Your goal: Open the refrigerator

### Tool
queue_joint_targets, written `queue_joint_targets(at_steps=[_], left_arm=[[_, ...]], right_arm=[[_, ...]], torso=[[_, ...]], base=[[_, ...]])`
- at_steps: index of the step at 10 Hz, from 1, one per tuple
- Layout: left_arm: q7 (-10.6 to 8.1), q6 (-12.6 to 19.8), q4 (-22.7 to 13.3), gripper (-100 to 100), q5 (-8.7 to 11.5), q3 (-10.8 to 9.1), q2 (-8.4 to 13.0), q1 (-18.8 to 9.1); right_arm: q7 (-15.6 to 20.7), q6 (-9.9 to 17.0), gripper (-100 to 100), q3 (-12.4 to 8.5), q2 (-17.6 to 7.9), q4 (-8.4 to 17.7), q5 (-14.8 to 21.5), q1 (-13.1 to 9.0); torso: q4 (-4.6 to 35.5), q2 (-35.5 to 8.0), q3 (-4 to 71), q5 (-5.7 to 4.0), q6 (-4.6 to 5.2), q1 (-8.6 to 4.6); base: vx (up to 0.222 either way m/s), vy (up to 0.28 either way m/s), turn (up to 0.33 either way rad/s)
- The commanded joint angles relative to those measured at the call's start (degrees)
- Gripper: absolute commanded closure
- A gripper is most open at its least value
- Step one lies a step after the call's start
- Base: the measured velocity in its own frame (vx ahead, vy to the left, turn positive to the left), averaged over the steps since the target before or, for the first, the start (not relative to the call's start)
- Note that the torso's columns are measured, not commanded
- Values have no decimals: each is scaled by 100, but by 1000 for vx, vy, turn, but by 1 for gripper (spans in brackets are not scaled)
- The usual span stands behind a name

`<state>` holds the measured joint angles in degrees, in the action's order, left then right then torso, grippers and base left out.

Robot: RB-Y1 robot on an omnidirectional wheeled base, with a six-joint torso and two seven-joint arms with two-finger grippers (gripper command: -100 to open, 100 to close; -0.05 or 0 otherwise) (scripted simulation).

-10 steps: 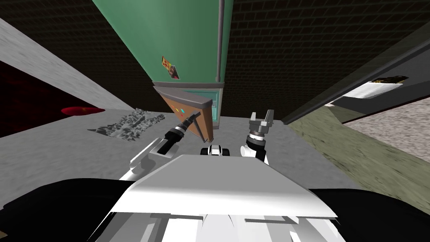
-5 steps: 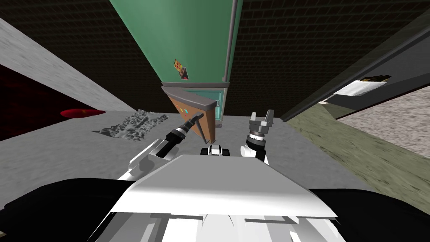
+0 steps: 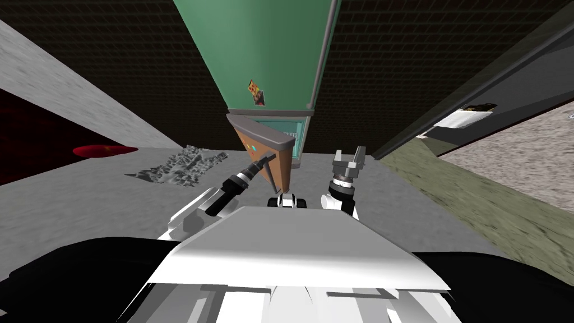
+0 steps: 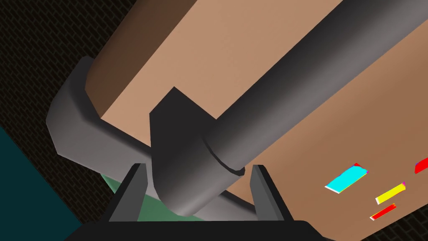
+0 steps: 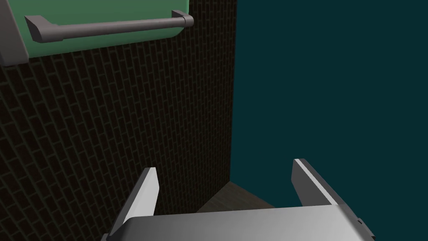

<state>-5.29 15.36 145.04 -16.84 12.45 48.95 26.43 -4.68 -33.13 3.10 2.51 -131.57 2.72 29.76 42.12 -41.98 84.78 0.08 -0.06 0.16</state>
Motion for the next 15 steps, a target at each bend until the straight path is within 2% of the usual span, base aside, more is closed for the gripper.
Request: queue_joint_targets(at_steps=[1,2,3,6,7,10,15], left_arm=[[-12,-109,89,100,5,121,112,71],[18,-118,77,100,-30,69,72,23],[-36,-265,80,100,-45,113,185,35],[-96,-402,82,100,-57,150,291,40],[-156,-538,84,100,-69,187,398,45],[-215,-675,86,100,-81,224,504,49],[-394,-1084,91,100,-116,334,823,63]], right_arm=[[0,0,0,0,0,0,0,0],[0,0,0,0,0,0,0,0],[0,0,0,1,2,0,0,1],[0,0,0,0,0,0,0,1],[0,0,0,1,1,0,0,1],[0,0,0,0,0,0,0,1],[0,0,0,1,1,0,0,1]], torso=[[-6,-46,-35,8,5,-11],[-5,-40,-37,3,6,-32],[0,-3,-7,-18,9,-80],[15,-15,-10,6,2,33],[17,-12,-6,8,-2,29],[8,16,13,-2,2,9],[3,18,13,3,0,11]], base=[[-154,285,-6],[-51,125,-6],[-67,138,-38],[-58,236,-57],[-78,260,-48],[-75,218,-39],[-64,242,-48]])
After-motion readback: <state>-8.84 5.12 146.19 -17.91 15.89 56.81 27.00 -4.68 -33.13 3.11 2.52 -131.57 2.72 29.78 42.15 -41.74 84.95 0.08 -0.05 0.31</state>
